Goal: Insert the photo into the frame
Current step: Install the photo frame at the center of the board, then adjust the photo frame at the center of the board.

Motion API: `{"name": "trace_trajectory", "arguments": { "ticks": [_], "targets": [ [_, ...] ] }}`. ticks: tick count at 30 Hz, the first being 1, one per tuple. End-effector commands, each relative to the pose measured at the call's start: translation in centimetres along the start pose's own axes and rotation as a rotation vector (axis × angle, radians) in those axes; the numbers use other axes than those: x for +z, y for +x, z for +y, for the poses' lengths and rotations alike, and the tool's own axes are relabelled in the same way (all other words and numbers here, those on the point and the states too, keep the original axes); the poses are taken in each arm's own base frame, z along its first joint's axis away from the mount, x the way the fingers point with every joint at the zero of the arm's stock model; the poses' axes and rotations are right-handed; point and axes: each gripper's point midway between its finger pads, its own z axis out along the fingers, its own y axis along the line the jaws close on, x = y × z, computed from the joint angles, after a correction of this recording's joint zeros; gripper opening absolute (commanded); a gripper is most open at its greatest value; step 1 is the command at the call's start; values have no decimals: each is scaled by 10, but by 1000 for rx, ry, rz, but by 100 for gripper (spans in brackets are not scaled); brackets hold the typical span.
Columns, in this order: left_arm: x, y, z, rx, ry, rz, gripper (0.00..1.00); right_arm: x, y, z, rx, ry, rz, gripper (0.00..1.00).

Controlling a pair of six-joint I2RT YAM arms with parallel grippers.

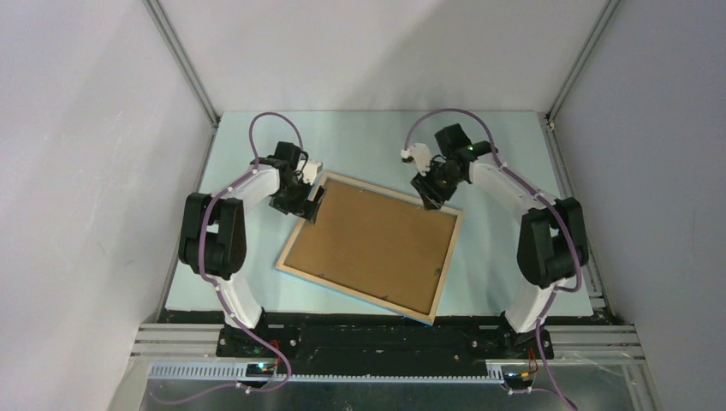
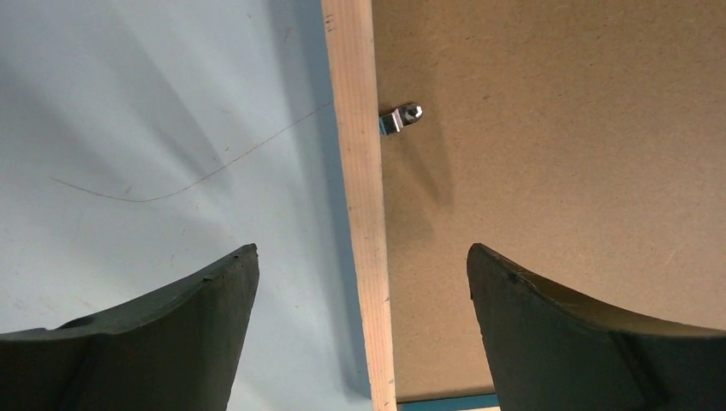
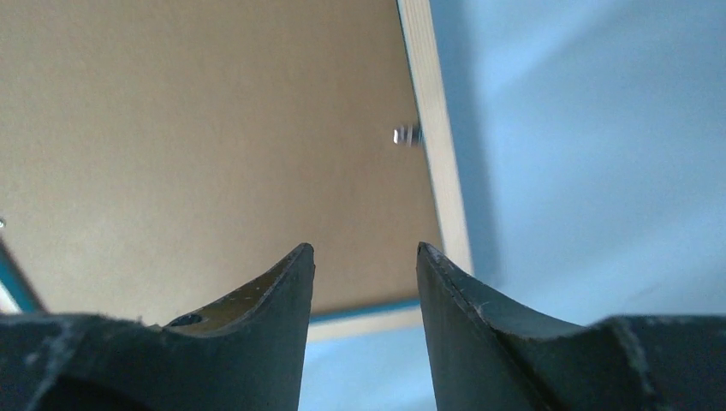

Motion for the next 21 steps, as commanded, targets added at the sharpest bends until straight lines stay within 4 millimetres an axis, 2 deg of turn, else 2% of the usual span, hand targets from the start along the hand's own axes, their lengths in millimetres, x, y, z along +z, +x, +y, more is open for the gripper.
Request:
{"name": "trace_trajectory", "arguments": {
  "ticks": [1,2,5,11,17,21],
  "targets": [
    [-18,-17,-4,-18,30,-89,95,-30,36,-5,248,83,-7,52],
    [-18,-19,-4,-20,31,-93,95,-37,41,-3,274,80,-16,52],
    [-17,-20,-4,-25,36,-96,94,-42,72,5,405,36,-9,54],
    [-11,-20,-7,-43,53,-94,93,-32,115,14,510,15,40,57],
    [-2,-16,-11,-57,75,-86,92,-15,134,10,601,-7,88,56],
    [0,-13,-13,-59,88,-81,92,-3,139,8,630,-33,105,55]
  ]
}}
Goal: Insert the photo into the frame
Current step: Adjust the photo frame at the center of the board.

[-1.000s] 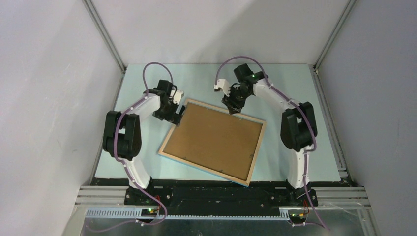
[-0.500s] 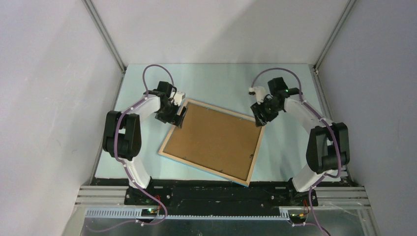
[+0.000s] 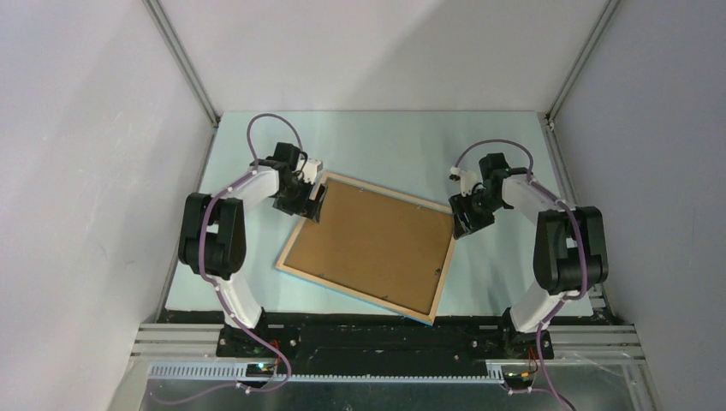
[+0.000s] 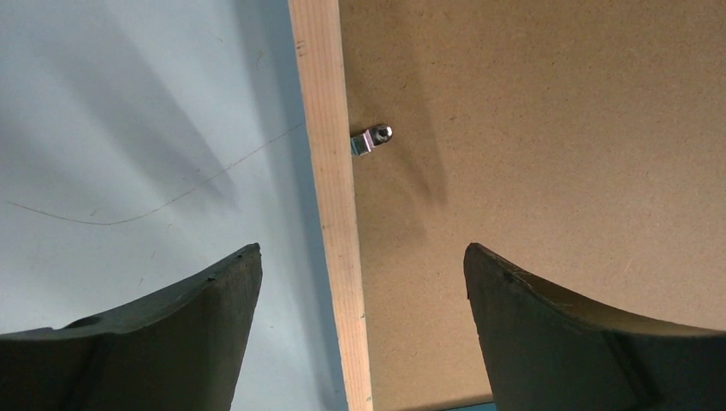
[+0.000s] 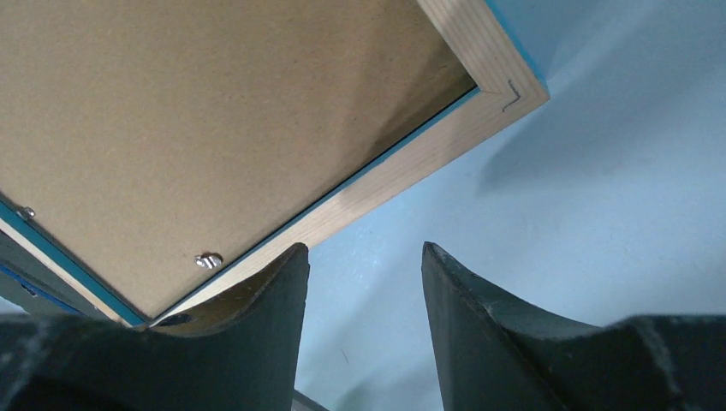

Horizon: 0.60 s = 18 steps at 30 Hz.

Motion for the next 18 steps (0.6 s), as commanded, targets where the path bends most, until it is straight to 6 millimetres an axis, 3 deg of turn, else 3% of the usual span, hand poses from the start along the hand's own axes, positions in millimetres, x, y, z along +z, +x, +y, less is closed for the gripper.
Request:
{"name": "trace_trajectory", "arguments": {
  "ticks": [1,10,18],
  "targets": [
    [-3,-4,-5,-15,35,-36,92,12,-6,-2,40,-36,-6,55],
    [0,10,-15,1,90,-14,91,27,-9,-3,84,-88,29,55],
    [3,20,-30,19,177,-2,89,29,-43,-1,118,-151,-26,55]
  ]
}}
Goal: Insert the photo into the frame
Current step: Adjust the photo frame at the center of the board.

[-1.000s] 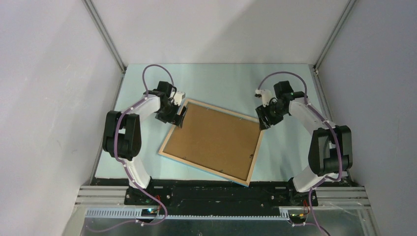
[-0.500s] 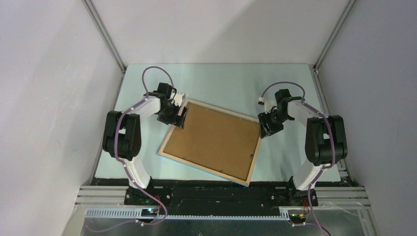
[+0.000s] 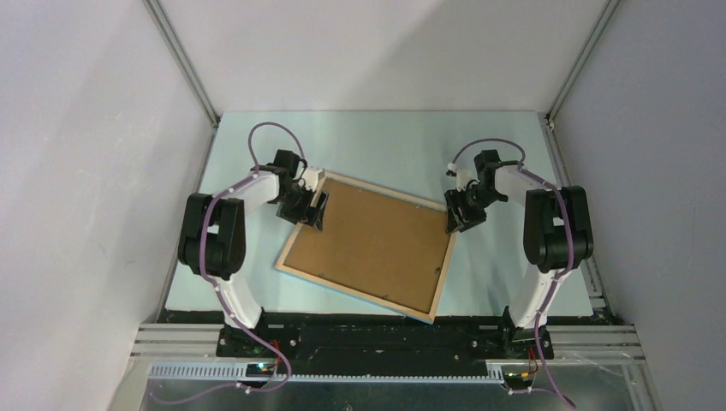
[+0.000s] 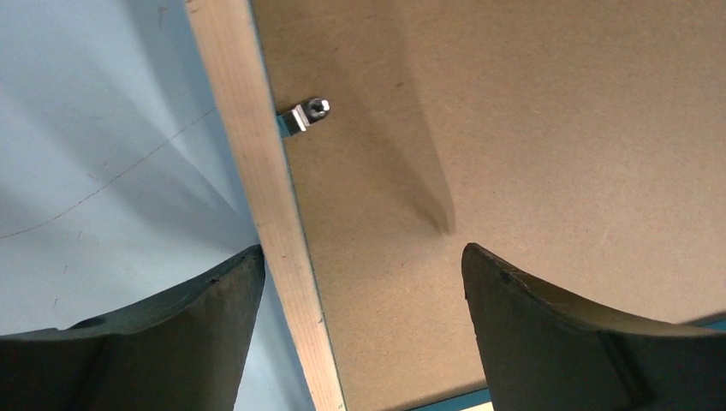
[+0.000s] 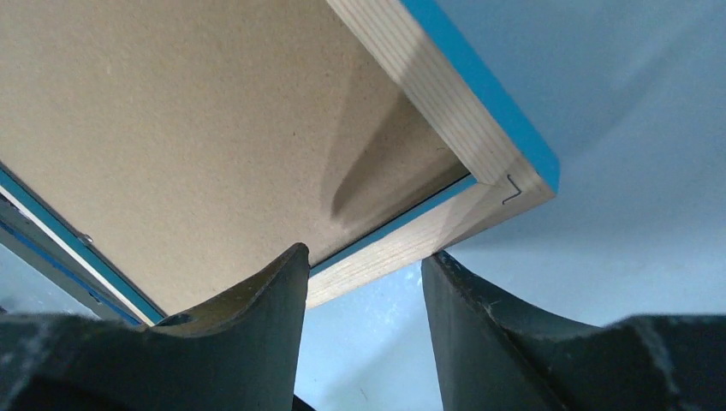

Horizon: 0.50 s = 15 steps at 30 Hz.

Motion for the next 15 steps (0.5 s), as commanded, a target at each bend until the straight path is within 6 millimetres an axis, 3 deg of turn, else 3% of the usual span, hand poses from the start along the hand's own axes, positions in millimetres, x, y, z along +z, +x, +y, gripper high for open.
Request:
{"name": "trace_trajectory", "arguments": {
  "ticks": [1,7,15],
  "targets": [
    [-4,0,-17,31,97,-34,89,-4,-34,5,16,-52,-73,55],
    [-2,8,-24,31,138,-22,88,-2,-62,1,25,-82,-96,55],
    [-7,16,-38,61,211,-36,88,1,-109,-18,9,-60,-127,54]
  ]
}}
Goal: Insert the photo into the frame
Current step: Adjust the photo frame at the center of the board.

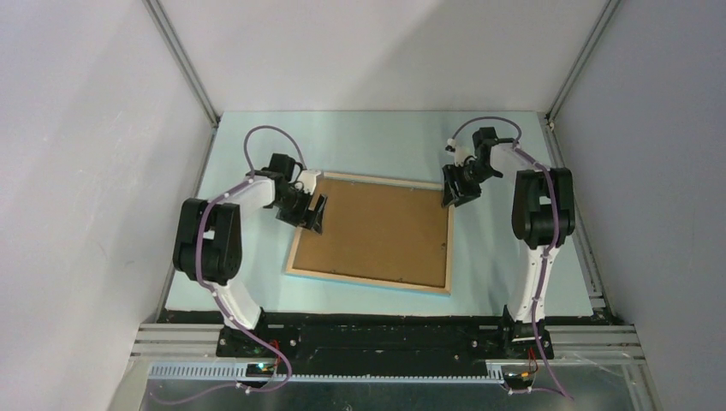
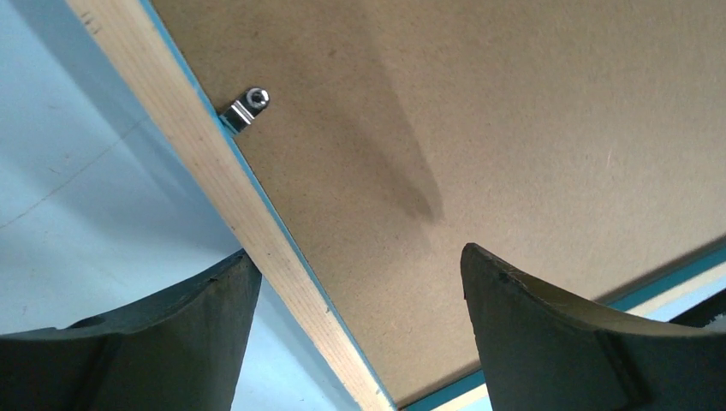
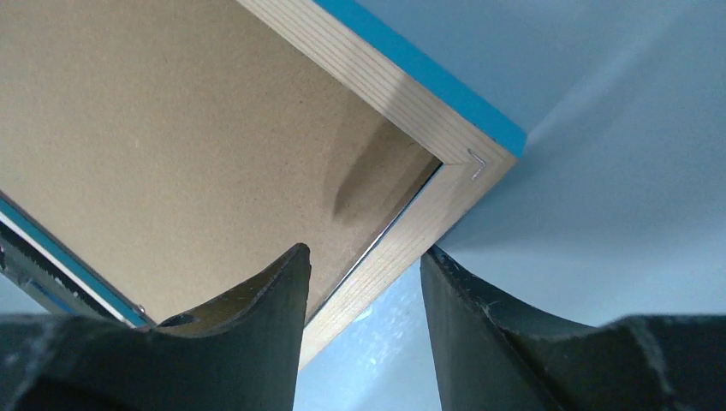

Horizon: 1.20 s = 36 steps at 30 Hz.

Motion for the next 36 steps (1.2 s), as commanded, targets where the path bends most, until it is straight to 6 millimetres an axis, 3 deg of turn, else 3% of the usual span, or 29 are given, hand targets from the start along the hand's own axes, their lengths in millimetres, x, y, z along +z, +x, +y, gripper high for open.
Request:
{"name": "trace_trajectory", "arguments": {
  "ticks": [1,11,22,31,36],
  "targets": [
    [-4,9,-30,29,146,-5,88,0,-34,5,-20,-38,-52,54],
    [-13,31,-43,101,185,-17,88,6,-53,-15,-89,44,-63,54],
    [-33,52,-61,198,219,-50,89,1,-29,-10,-115,62,-41,54],
    [-47,61,-73,239,255,-61,89,-25,-29,-28,-62,139,-92,59],
    [-53,56,-69,250,218,-79,89,-41,-14,-25,-50,163,-113,64]
  ]
}}
